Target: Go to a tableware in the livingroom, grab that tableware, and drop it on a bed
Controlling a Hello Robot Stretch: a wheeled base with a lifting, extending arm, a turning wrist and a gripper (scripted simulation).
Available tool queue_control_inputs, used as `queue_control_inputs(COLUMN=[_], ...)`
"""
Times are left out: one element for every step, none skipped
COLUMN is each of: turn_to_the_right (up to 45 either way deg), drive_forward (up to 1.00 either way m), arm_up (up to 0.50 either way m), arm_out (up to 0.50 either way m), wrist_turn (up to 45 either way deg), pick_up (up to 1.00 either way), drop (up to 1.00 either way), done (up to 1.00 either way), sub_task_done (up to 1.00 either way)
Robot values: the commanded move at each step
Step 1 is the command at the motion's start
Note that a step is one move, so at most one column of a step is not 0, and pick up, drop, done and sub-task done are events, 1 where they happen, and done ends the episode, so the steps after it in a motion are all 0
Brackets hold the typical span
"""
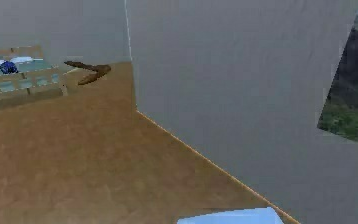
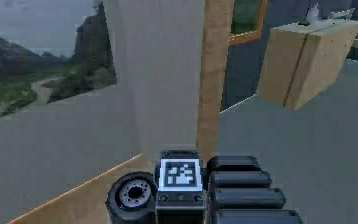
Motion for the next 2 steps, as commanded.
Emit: queue_control_inputs(turn_to_the_right=[27.0, 0.0], drive_forward=[0.00, 0.20], arm_up=[0.00, 0.00], arm_out=[0.00, 0.00], wrist_turn=[0.0, 0.0], pick_up=[0.00, 0.00], drop=[0.00, 0.00], done=[0.00, 0.00], sub_task_done=[0.00, 0.00])
